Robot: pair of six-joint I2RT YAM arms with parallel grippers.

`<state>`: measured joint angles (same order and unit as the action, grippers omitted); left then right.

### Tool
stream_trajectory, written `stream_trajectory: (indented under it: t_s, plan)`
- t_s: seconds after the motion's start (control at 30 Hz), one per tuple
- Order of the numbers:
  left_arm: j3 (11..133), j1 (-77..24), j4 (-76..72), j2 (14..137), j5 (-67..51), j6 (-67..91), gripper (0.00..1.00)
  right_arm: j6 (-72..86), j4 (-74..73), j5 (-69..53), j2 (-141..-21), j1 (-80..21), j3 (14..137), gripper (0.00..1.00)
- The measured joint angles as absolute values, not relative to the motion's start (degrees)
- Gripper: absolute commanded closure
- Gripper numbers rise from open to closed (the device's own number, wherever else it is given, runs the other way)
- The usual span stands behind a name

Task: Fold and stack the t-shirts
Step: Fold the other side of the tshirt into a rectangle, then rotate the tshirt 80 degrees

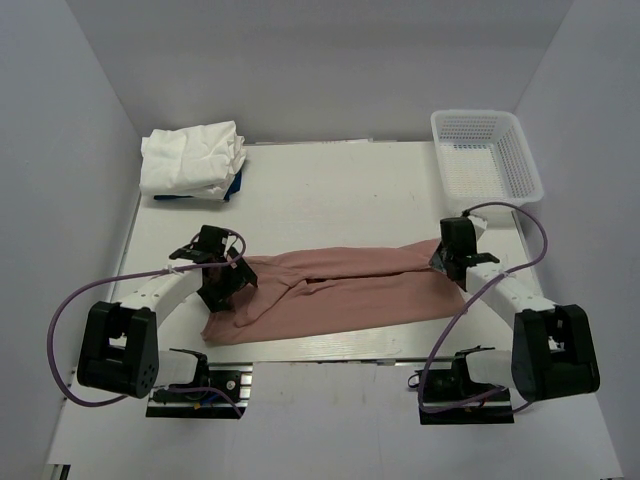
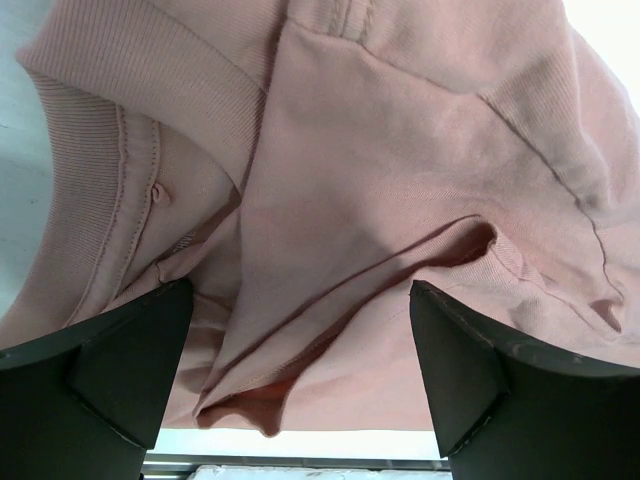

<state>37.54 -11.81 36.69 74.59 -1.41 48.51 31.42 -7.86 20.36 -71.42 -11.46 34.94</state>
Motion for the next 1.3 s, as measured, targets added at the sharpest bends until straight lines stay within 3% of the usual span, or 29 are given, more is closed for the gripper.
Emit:
stream_trajectory:
  t_s: [0.07,0.13,0.17,0.2,0.3,0.5,0.63,0.83,1.0,1.2,1.3]
  plan:
    - [37.6,-11.8,36.9,74.6,-1.2,48.5,0.0,31.9,-8.1,20.1,-73.0,-10.5,33.9,0.67]
    - [37.6,-11.8,37.4,74.6,-1.0,48.5,0.0,32.6,-9.3,20.1,-74.0,-9.5,33.8,0.67]
    - [37.7,-11.8,37.8,74.6,-0.8,48.5,0.0,32.8,-9.7,20.0,-74.1,-9.1,33.8,0.62]
    - [37.8,-11.8,38.3,74.5,-0.6,48.5,0.0,33.0,-10.3,20.1,-73.9,-8.6,33.9,0.46]
    - [38.3,-11.8,41.1,74.5,0.4,48.5,0.0,34.3,-12.6,20.4,-72.3,-7.7,34.4,0.1]
    - [43.8,-11.8,47.0,74.3,2.3,48.4,0.0,31.5,-16.4,16.7,-66.3,-7.2,39.9,0.1]
    - [48.2,-11.8,47.6,74.0,2.8,48.2,0.0,28.6,-11.7,6.0,-65.4,-8.0,41.2,0.1]
    - [48.7,-11.8,43.5,77.1,0.1,47.7,0.0,26.1,-6.6,-5.2,-77.4,-9.8,41.2,0.1]
    - [50.5,-12.1,38.9,90.3,-2.2,46.1,0.0,26.4,-5.2,-8.3,-83.7,-9.9,39.8,0.1]
    - [71.8,-12.4,44.8,108.1,-3.9,41.9,0.0,28.3,-0.9,-11.9,-79.8,-12.3,34.2,0.1]
    - [89.5,-13.0,47.7,119.9,-5.4,40.1,0.0,28.8,-4.5,-13.2,-73.9,-16.6,30.4,0.1]
